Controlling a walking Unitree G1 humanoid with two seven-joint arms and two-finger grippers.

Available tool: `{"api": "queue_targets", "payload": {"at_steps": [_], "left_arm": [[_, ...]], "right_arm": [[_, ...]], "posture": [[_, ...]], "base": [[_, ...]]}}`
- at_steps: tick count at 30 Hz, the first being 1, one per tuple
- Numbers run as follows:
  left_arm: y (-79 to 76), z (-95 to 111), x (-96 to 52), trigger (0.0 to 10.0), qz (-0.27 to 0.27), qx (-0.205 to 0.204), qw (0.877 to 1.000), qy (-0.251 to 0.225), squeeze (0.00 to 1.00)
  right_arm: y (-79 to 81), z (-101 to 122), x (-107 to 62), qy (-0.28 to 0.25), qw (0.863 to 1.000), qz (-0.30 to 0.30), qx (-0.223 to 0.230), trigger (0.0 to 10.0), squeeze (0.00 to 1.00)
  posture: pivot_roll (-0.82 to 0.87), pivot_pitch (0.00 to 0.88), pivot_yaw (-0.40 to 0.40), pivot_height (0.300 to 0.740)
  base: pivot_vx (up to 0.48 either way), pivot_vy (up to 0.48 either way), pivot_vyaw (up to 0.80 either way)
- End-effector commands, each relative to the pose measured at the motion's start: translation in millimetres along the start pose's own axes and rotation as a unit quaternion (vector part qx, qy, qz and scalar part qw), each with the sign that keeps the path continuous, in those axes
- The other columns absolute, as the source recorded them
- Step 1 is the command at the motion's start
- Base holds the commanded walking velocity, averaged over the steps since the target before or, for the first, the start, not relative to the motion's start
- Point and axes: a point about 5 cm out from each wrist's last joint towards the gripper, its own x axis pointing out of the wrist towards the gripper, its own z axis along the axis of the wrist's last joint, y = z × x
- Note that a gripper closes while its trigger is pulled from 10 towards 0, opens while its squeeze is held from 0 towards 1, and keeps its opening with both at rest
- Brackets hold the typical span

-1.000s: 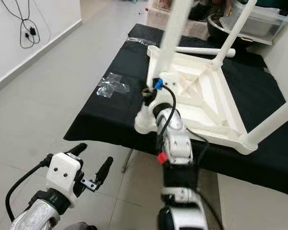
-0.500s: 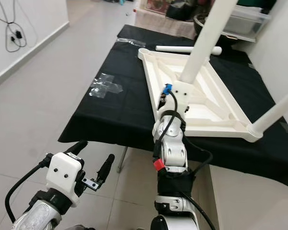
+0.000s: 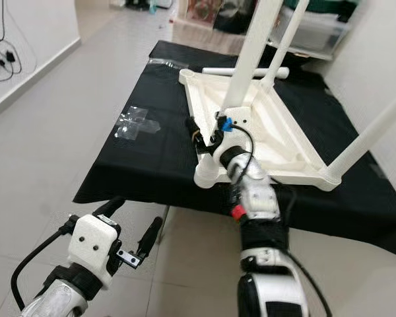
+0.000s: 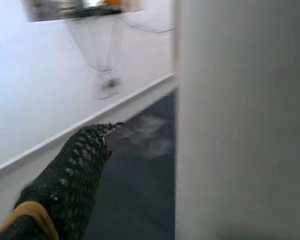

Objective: Building children table

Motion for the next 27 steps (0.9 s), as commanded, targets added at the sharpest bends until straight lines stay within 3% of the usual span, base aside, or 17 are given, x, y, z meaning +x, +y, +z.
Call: {"api": "queue_targets", "payload": {"at_steps": [1, 2, 5, 9, 10, 12, 13, 16, 17, 20, 21, 23, 24, 27], "left_arm": [[-4.5, -3, 0.7, 10.0, -0.013, 0.002, 1.000, 0.003, 0.00], [-4.5, -3, 0.7, 10.0, -0.013, 0.002, 1.000, 0.003, 0.00], [-5.2, -3, 0.6, 10.0, -0.014, 0.002, 1.000, 0.003, 0.00], [-4.7, -3, 0.3, 10.0, -0.014, 0.003, 1.000, 0.004, 0.00], [-4.1, -2, -0.2, 10.0, -0.012, 0.003, 1.000, 0.003, 0.00], [-4.1, -2, -0.2, 10.0, -0.012, 0.003, 1.000, 0.003, 0.00], [-3.7, -2, -0.5, 10.0, -0.011, 0.003, 1.000, 0.003, 0.00], [-3.5, -1, -0.7, 10.0, -0.011, 0.004, 1.000, 0.003, 0.00], [-3.2, -2, -0.7, 10.0, -0.011, 0.005, 1.000, 0.004, 0.00], [-3.1, -2, -0.7, 10.0, -0.011, 0.005, 1.000, 0.004, 0.00], [-3.0, -2, -0.5, 10.0, -0.011, 0.006, 1.000, 0.004, 0.00], [-2.6, -2, 0.2, 10.0, -0.011, 0.006, 1.000, 0.003, 0.00], [-2.6, -2, 0.2, 10.0, -0.011, 0.006, 1.000, 0.003, 0.00], [-1.9, -2, 0.4, 10.0, -0.011, 0.007, 1.000, 0.002, 0.00]], "right_arm": [[18.7, -9, 1.5, 0.032, 0.989, 0.141, 0.041, 10.0, 0.00], [18.7, -9, 1.5, 0.032, 0.989, 0.141, 0.041, 10.0, 0.00], [27.0, -5, -1.4, 0.036, 0.972, 0.229, 0.051, 10.0, 0.00], [30.8, -3, 0.6, 0.036, 0.965, 0.257, 0.049, 10.0, 0.00], [36.1, -2, 7.2, 0.032, 0.961, 0.271, 0.044, 3.5, 0.00], [36.1, -2, 7.2, 0.032, 0.961, 0.271, 0.044, 3.5, 0.00], [40.0, -1, 15.3, 0.024, 0.960, 0.277, 0.035, 0.0, 0.00], [43.5, -2, 22.5, 0.015, 0.963, 0.267, 0.023, 0.0, 0.00], [41.7, -6, 30.4, 0.005, 0.975, 0.219, 0.024, 0.0, 0.00], [39.7, -8, 31.5, 0.001, 0.982, 0.190, 0.021, 0.0, 0.00], [36.8, -9, 31.6, -0.001, 0.987, 0.161, 0.018, 0.0, 0.00], [24.2, -11, 31.5, 0.005, 0.999, 0.045, 0.016, 0.0, 0.00], [24.2, -11, 31.5, 0.005, 0.999, 0.045, 0.016, 0.0, 0.00], [11.6, -14, 27.4, 0.013, 0.996, -0.090, 0.024, 0.0, 0.00]], "posture": [[0.14, 0.077, -0.165, 0.740], [0.14, 0.077, -0.165, 0.740], [0.15, 0.075, -0.170, 0.740], [0.15, 0.075, -0.170, 0.740], [0.16, 0.079, -0.170, 0.740], [0.16, 0.079, -0.170, 0.740], [0.16, 0.079, -0.170, 0.740], [0.16, 0.081, -0.169, 0.740], [0.16, 0.083, -0.166, 0.740], [0.16, 0.081, -0.163, 0.740], [0.16, 0.081, -0.163, 0.740], [0.15, 0.081, -0.159, 0.740], [0.15, 0.081, -0.159, 0.740], [0.14, 0.080, -0.157, 0.740]], "base": [[0.000, 0.000, 0.00], [0.000, 0.000, 0.00], [0.000, 0.000, 0.00], [0.000, 0.000, 0.00], [0.000, 0.000, 0.00], [0.000, 0.000, 0.00], [0.000, 0.000, 0.00], [0.000, 0.000, 0.00], [0.000, 0.000, 0.00], [0.000, 0.000, 0.00], [0.000, 0.000, 0.00], [0.000, 0.000, 0.00], [0.000, 0.000, 0.00], [0.000, 0.000, 0.00]]}}
